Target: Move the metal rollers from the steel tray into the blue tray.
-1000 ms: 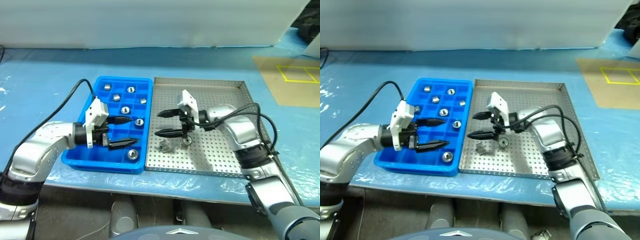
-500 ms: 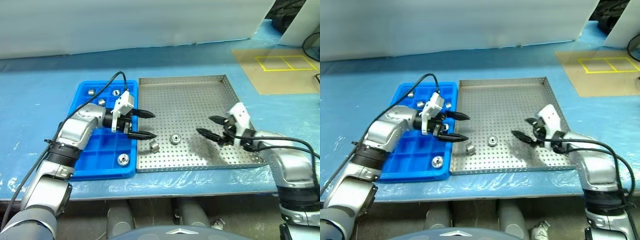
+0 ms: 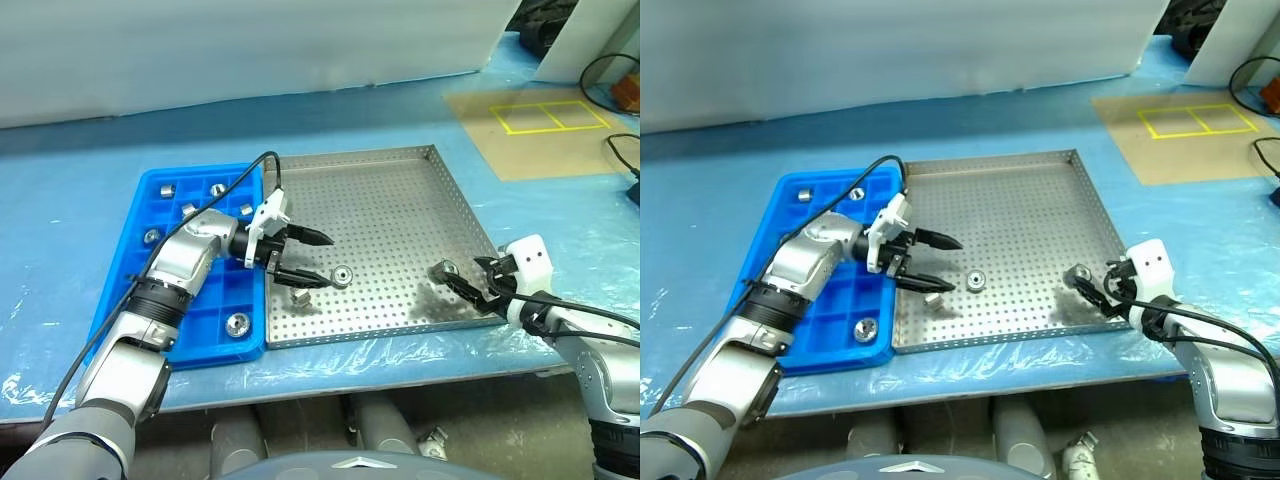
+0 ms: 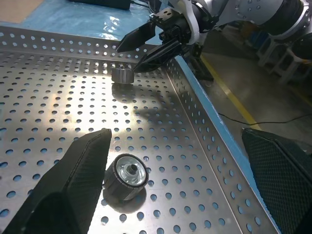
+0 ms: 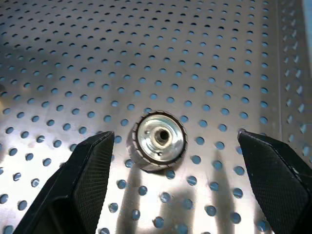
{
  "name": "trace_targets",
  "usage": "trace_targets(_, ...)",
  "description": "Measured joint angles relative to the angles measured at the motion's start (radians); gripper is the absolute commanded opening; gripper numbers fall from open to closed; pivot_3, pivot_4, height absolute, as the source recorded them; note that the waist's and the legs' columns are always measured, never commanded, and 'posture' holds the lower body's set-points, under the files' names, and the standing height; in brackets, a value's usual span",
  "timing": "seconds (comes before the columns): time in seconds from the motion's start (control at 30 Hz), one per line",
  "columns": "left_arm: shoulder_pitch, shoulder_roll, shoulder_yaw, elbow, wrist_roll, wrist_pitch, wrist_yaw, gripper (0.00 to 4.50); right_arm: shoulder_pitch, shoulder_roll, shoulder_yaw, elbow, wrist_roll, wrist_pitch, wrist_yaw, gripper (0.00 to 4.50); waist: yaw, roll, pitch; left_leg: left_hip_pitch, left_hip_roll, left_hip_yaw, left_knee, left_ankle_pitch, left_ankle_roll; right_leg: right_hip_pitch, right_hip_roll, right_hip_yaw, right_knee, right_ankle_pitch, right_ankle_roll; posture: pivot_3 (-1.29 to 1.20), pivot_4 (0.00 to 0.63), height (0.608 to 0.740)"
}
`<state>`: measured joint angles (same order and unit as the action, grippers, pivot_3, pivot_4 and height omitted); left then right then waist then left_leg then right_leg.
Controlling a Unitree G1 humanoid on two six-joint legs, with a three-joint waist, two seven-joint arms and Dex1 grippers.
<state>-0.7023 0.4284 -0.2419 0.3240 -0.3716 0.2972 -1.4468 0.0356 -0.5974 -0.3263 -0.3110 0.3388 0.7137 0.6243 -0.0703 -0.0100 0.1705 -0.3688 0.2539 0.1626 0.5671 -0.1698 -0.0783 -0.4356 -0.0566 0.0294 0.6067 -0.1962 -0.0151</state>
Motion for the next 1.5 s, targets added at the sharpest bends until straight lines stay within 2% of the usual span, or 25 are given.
trace_targets(0.73, 0.037, 0.043, 0.045, -0.030, 0.000, 0.013, 0.046, 4.50, -0.103, 0.043, 0.148, 0.154, -0.031, -0.110, -0.051, 4.17, 0.002, 0.000, 0.000, 0.000, -0.001, 0.001, 0.001, -0.001, 0.002, 0.001, -0.001, 0.000, 0.000, 0.000, 0.000, -0.46, 0.150, 0.740)
trace_targets(0.83, 0.040, 0.045, 0.046, -0.043, 0.000, 0.020, 0.050, 4.50, -0.120, 0.056, 0.169, 0.187, -0.048, -0.132, -0.061, 3.59, 0.003, 0.000, 0.000, 0.000, -0.001, 0.001, 0.001, -0.001, 0.002, 0.001, -0.001, 0.000, 0.000, 0.000, 0.000, -0.45, 0.150, 0.740)
trace_targets(1.03, 0.047, 0.061, 0.048, -0.060, -0.001, 0.030, 0.061, 4.50, -0.146, 0.058, 0.192, 0.220, -0.068, -0.161, -0.057, 1.75, 0.003, 0.000, 0.000, 0.000, -0.001, 0.001, 0.000, -0.001, 0.002, 0.001, -0.001, 0.000, 0.000, 0.000, 0.000, -0.43, 0.150, 0.740)
trace_targets(1.3, 0.062, 0.120, 0.085, -0.066, 0.000, 0.038, 0.077, 4.50, -0.192, 0.056, 0.236, 0.227, -0.093, -0.158, -0.044, 1.68, 0.003, 0.000, 0.000, 0.000, -0.001, 0.001, 0.000, -0.001, 0.001, 0.000, -0.001, 0.000, 0.000, 0.000, 0.000, -0.38, 0.150, 0.740)
trace_targets(1.4, 0.063, 0.160, 0.111, -0.066, 0.000, 0.039, 0.086, 4.50, -0.249, 0.057, 0.278, 0.205, -0.077, -0.132, -0.002, 1.68, 0.003, 0.001, 0.000, 0.000, 0.000, 0.001, 0.000, -0.001, 0.001, -0.001, -0.001, 0.000, 0.001, 0.000, 0.000, -0.34, 0.150, 0.740)
trace_targets(1.5, 0.073, 0.214, 0.155, -0.079, -0.001, 0.046, 0.101, 4.50, -0.371, 0.072, 0.348, 0.166, -0.029, -0.095, 0.085, 1.68, 0.002, 0.001, 0.001, 0.001, 0.001, 0.002, -0.002, 0.000, 0.000, -0.002, -0.001, 0.000, 0.002, 0.001, -0.001, -0.29, 0.150, 0.740)
